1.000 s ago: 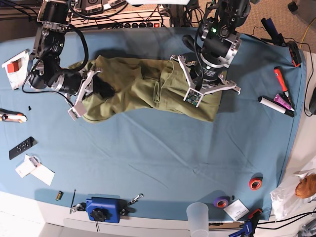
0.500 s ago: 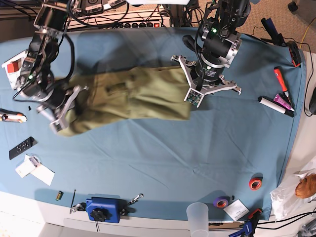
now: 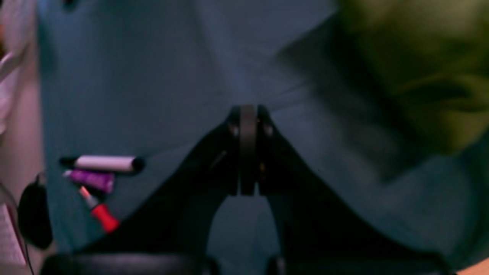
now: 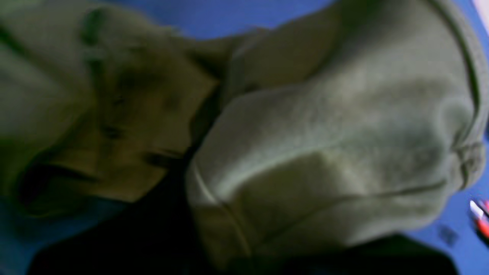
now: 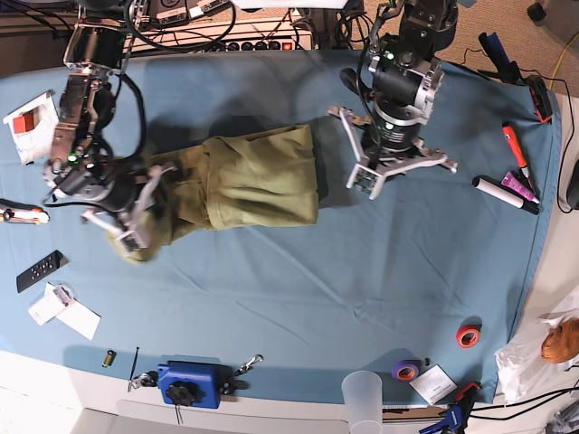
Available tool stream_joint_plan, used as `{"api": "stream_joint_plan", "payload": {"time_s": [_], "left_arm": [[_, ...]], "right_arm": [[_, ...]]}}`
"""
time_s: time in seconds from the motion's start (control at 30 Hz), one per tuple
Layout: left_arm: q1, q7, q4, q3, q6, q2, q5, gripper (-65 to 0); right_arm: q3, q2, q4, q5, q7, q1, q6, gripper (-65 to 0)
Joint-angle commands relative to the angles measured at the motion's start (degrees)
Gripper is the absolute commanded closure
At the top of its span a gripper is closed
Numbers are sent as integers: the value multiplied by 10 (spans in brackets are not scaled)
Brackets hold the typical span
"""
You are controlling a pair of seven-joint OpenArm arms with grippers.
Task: Layout the t-shirt on the table in an organized manner, then fold the t-shirt properly
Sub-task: 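Push the folded bundle together with the right gripper and release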
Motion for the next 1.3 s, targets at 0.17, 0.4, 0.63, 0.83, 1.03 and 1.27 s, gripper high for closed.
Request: {"api": "stream_joint_plan", "payload": {"time_s": [0.17, 0.4, 0.63, 0.83, 1.03, 1.27], "left_arm": [[1, -1, 11, -96, 14, 1, -7, 0], [2, -7, 11, -203, -21, -4, -134, 0], [2, -9, 11, -215, -21, -8, -183, 0], [2, -9, 11, -215, -21, -8, -176, 0], [2, -9, 11, -215, -21, -8, -163, 0], [2, -5, 11, -215, -21, -8, -156, 0]], "right_arm": [[-21, 6, 70, 168, -34, 11, 1, 0], [-21, -10, 128, 177, -39, 3, 2, 0], [-72, -61, 127, 94, -14, -1, 10, 0], [-160, -64, 127, -28, 32, -1, -43, 0], [-198, -64, 127, -39, 30, -1, -41, -115], [-200, -64, 127, 48, 41, 0, -43, -202]]}}
